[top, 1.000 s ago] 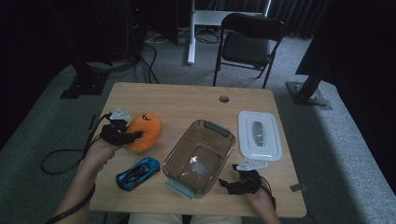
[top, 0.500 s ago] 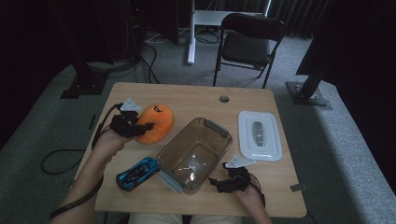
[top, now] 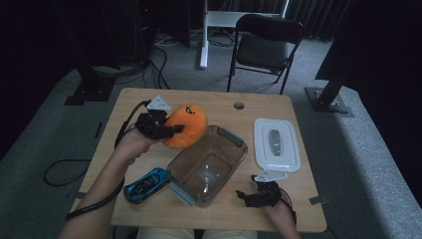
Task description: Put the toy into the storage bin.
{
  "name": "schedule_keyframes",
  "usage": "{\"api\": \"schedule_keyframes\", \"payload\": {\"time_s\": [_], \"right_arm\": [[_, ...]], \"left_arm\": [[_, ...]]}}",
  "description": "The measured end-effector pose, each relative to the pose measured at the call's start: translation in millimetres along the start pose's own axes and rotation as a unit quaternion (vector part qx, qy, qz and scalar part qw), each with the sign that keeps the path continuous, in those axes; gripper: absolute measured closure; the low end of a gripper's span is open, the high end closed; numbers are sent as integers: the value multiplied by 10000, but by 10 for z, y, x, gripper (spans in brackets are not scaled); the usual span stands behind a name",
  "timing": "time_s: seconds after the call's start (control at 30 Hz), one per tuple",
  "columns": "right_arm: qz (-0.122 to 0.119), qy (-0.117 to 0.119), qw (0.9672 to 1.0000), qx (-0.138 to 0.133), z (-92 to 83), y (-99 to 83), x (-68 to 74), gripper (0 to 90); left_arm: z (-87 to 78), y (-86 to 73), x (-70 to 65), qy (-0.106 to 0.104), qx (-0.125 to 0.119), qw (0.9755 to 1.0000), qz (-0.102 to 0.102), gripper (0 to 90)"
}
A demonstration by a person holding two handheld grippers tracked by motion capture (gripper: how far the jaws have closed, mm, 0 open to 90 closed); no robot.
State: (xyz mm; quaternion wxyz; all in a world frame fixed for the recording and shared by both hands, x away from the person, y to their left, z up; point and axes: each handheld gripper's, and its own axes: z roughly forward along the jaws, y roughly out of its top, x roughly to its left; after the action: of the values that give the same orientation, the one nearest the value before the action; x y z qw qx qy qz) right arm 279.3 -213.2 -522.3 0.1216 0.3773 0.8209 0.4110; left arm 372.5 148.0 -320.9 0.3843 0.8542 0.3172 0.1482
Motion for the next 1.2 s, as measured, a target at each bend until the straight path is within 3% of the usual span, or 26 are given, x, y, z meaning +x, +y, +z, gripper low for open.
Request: {"api": "schedule_keyframes", "payload": {"time_s": [0.17, 0.23, 0.43, 0.53, 0.67, 0.87, 0.97, 1.03, 1.2], "right_arm": [[114, -143, 9998, 98, -62, -93, -65, 139], [151, -198, 9996, 109, -86, -111, -81, 140], [310, -210, 9993, 74, -110, -126, -133, 141], [355, -229, 9991, 78, -110, -126, -138, 142], [380, -208, 9990, 67, -114, -128, -146, 142], [333, -178, 9993, 81, -111, -127, -133, 142], [337, -173, 9993, 79, -108, -125, -133, 142], [340, -169, 9992, 75, -109, -126, -134, 143], [383, -143, 9991, 60, -110, -127, -137, 143]], "left_arm": [[133, 116, -96, -374, 14, 9992, 109, 646], [198, 146, -139, -323, 115, 9992, 218, 646], [398, 207, -291, -511, 200, 9979, 330, 645], [508, 219, -338, -604, 252, 9975, 280, 645], [617, 218, -428, -690, 384, 9960, 427, 645], [702, 186, -526, -860, 464, 9942, 451, 644], [712, 182, -551, -861, 476, 9942, 425, 644], [715, 169, -580, -869, 507, 9936, 520, 644], [780, 95, -595, -901, 613, 9930, 451, 639]]}}
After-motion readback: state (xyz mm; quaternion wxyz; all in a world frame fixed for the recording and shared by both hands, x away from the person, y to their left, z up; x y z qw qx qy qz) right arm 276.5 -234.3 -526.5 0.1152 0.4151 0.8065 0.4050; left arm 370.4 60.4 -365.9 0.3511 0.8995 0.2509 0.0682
